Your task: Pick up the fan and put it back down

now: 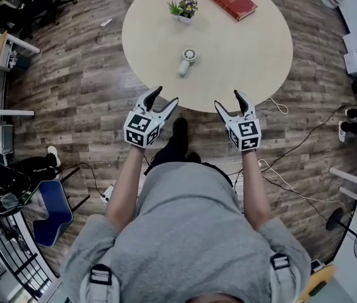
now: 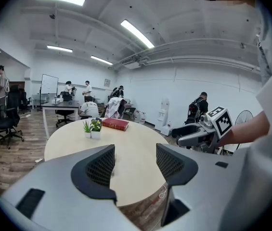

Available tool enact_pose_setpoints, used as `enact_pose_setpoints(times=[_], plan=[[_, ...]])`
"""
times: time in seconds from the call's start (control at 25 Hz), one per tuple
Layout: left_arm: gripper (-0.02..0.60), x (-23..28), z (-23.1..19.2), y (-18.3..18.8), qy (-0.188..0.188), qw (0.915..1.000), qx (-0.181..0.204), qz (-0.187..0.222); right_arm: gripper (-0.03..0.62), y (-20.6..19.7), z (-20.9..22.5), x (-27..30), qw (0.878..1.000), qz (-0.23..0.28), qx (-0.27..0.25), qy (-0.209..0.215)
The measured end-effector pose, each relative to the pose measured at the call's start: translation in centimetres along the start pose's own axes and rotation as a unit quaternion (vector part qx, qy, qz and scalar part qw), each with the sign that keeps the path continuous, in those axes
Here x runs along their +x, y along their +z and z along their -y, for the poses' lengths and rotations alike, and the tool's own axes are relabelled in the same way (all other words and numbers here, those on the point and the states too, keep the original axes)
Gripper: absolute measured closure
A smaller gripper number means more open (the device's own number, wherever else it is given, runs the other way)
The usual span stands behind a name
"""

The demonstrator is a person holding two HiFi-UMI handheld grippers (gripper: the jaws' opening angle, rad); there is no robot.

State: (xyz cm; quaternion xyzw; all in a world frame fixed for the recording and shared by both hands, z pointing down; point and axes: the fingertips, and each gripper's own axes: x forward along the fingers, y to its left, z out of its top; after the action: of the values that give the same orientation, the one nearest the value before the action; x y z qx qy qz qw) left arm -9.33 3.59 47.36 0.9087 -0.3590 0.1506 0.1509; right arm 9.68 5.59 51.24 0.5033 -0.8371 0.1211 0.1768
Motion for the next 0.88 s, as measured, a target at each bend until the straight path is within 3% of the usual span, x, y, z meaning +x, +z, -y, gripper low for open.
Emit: enact_pose_setpoints(times=[0.6, 0.88], plan=[[0.308, 8.0, -7.1, 2.3, -0.066, 0.9976, 0.011, -0.020, 0.261, 1.7, 3.0, 7.4, 0.999, -0.027, 0.016, -0.042], [0.308, 10.5, -9.7, 3.3, -0.100, 0.9944, -0.035, -0.008, 0.261, 3.4, 3.1, 10.6, 0.998, -0.024, 0.019, -0.060]])
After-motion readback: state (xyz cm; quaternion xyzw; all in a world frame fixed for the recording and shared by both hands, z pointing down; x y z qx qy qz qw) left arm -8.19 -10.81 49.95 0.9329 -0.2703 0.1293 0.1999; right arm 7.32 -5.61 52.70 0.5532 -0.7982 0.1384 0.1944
